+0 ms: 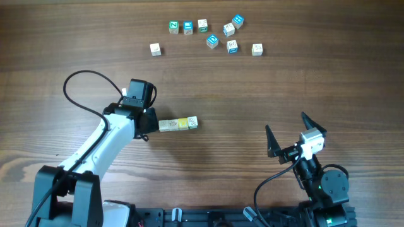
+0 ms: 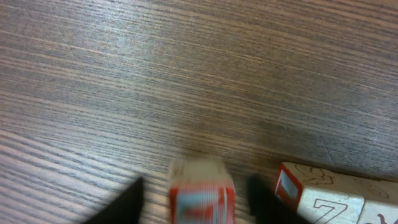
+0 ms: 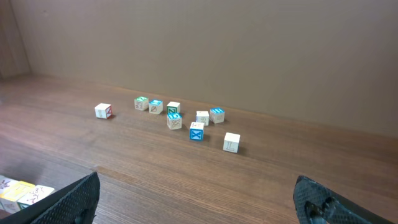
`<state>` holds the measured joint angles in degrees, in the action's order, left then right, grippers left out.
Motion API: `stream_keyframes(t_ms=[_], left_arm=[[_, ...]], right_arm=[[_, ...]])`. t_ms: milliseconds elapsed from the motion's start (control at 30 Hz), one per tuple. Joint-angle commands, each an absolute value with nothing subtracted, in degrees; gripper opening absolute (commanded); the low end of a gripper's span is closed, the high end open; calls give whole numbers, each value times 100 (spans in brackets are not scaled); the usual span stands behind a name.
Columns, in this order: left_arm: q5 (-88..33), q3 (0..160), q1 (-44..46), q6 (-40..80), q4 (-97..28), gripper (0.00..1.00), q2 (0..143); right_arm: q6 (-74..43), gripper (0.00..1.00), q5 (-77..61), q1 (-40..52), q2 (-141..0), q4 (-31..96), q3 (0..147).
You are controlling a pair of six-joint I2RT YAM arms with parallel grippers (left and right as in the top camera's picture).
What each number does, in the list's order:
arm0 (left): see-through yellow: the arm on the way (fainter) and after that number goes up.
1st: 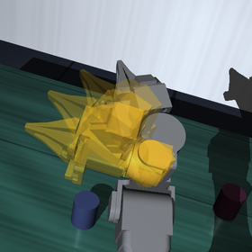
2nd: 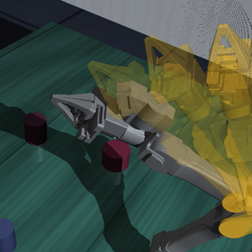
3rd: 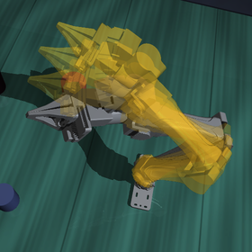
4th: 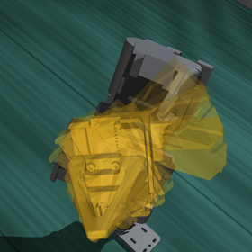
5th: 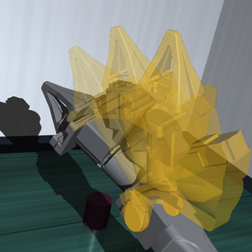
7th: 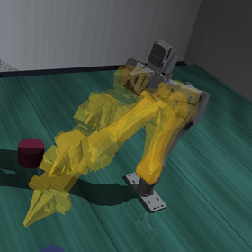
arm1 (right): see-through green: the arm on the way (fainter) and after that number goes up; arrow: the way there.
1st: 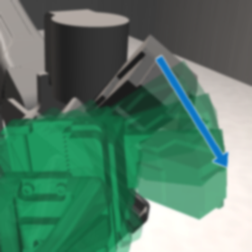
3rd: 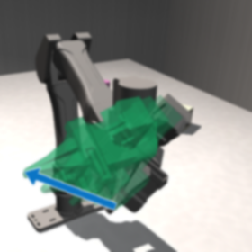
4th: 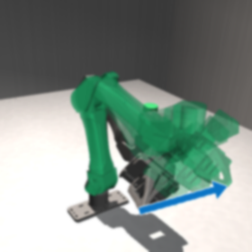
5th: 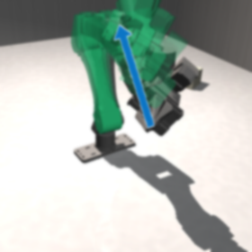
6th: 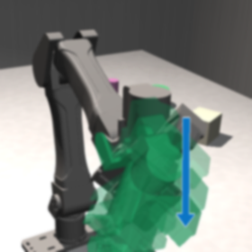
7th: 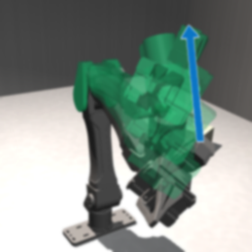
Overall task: Form a horizontal line
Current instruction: 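Carry the 'A' block to the left end of the row, then lower the 'A' block against the row's left end and release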
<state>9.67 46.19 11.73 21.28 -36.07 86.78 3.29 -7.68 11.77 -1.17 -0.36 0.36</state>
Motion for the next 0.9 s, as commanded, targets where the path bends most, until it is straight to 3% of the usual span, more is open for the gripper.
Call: stream_keyframes(t_ms=[0, 167, 333, 400, 433, 500, 633, 867], left_arm=[[1061, 4497, 1153, 2102, -3507, 82, 8718], [891, 4493, 663, 2147, -3444, 79, 8715], [-530, 4563, -270, 2255, -3426, 71, 8711], [-537, 4563, -329, 2781, -3693, 69, 8711], [-561, 4560, -327, 2943, -3754, 66, 8711], [-755, 4560, -327, 3315, -3815, 47, 8711], [-814, 4560, -327, 3524, -3621, 34, 8711], [-727, 4560, -329, 3588, -3651, 38, 8711]], right_arm=[[294, 100, -751, 1133, -80, -49, 30], [292, 100, -751, 1133, -80, -49, 30], [294, 100, -751, 1133, -80, -49, 30], [294, 100, -751, 1133, -80, -49, 30], [294, 100, -751, 1133, -80, -49, 30], [294, 100, -751, 1133, -80, -49, 30], [296, 100, -751, 1133, -80, -49, 30], [296, 100, -751, 1133, -80, -49, 30]])
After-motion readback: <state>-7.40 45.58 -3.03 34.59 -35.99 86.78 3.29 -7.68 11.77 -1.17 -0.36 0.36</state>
